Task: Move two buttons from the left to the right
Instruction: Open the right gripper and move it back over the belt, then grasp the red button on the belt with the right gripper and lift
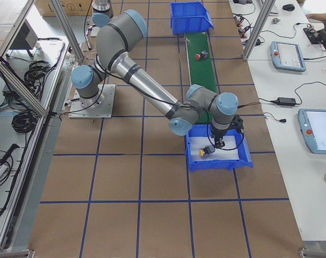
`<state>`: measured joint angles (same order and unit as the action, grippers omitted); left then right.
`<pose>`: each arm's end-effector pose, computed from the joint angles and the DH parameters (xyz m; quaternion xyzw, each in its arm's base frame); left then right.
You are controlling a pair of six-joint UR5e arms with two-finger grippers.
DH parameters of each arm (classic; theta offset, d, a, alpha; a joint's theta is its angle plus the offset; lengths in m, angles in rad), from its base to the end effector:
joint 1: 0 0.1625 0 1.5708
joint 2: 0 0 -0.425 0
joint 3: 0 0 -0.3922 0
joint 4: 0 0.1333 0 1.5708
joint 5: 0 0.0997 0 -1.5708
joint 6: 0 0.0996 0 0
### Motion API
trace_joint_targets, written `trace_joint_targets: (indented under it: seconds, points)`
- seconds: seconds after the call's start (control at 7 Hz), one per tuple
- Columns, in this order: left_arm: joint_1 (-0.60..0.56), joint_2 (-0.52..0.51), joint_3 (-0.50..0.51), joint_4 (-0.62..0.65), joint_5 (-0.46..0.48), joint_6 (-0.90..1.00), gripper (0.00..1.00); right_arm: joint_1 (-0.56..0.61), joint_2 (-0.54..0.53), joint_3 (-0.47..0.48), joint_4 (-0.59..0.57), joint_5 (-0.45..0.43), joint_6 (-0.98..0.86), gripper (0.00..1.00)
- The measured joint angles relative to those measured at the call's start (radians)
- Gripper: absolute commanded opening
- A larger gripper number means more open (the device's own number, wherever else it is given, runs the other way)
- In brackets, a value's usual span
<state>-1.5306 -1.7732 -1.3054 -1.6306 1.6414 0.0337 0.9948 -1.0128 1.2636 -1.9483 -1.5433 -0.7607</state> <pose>-0.1030 -0.5815 0.5045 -0.0033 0.9994 -0.0003 0.0353 -0.2761 -0.6749 0.3395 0.0929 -0.9936 0.0582 0.0285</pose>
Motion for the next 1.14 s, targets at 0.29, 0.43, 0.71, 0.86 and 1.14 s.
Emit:
trace_joint_targets:
  seconds: [0.29,0.43,0.71,0.86,1.14]
  points:
    - [0.001,0.000,0.000,0.000,0.000,0.000,1.00,0.117,-0.059,0.003,0.025,0.000,0.034,0.84]
    - [0.001,-0.001,0.000,0.000,0.000,0.000,1.00,0.180,-0.075,0.004,0.027,0.000,0.093,0.85]
    - [0.001,-0.002,0.001,0.000,0.000,0.000,1.00,0.311,-0.096,0.009,0.027,-0.001,0.219,0.88]
    - [0.001,-0.002,0.001,0.000,0.000,0.000,1.00,0.371,-0.091,0.012,0.024,0.000,0.261,0.88]
    - [0.001,-0.004,0.002,0.001,0.001,-0.001,1.00,0.478,-0.059,0.014,-0.006,0.003,0.331,0.88]
